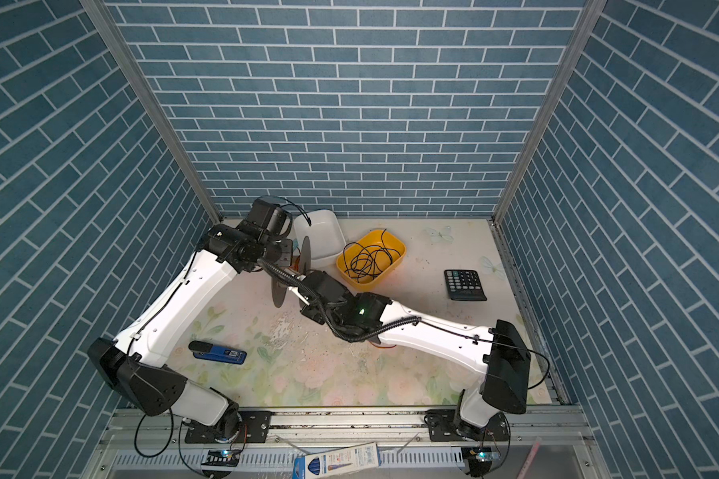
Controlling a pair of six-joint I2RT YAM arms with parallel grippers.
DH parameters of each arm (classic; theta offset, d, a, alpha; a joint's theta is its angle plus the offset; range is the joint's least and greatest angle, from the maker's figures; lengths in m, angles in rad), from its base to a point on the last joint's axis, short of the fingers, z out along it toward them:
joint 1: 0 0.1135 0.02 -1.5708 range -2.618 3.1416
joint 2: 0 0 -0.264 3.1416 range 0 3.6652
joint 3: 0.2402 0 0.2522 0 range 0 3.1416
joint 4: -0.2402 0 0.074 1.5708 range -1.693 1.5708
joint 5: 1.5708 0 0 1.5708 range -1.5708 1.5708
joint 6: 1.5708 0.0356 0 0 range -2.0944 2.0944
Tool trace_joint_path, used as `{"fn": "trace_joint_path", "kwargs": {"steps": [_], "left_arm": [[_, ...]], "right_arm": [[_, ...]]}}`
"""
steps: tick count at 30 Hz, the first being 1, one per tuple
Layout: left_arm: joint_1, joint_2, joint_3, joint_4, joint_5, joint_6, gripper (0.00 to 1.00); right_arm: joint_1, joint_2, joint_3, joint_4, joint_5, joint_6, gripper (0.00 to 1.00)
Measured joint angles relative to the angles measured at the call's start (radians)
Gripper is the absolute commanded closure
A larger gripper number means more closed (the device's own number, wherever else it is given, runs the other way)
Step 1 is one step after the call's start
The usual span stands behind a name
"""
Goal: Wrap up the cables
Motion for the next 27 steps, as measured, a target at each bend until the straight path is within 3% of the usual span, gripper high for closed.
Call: {"fn": "trace_joint_path", "kwargs": {"steps": [9, 11, 16, 21, 27], "left_arm": [[-0.091, 0.017, 0.051, 0.010, -0.082, -0.020, 1.00], [-0.098, 0.024, 0.068, 0.016, -0.100, -0.021, 1.00], [-0.122, 0.024, 0.071, -0.053, -0.089, 0.011, 1.00], [-0.133, 0.018, 0.070, -0.156, -0.048, 0.048, 1.00], [-0.135, 0.000, 0.084, -0.198, 0.003, 0.076, 1.00]], "right_arm": [[-0.085, 0.071, 0.226, -0.178, -0.005, 0.015, 1.00], [-0.093, 0.079, 0.247, -0.193, -0.003, 0.031, 0.94], [-0.146, 0.079, 0.245, -0.186, 0.006, 0.050, 0.80], [-0.256, 0.054, 0.167, -0.103, -0.020, 0.072, 0.74], [-0.277, 0.019, 0.042, -0.022, -0.155, 0.076, 0.81]]}}
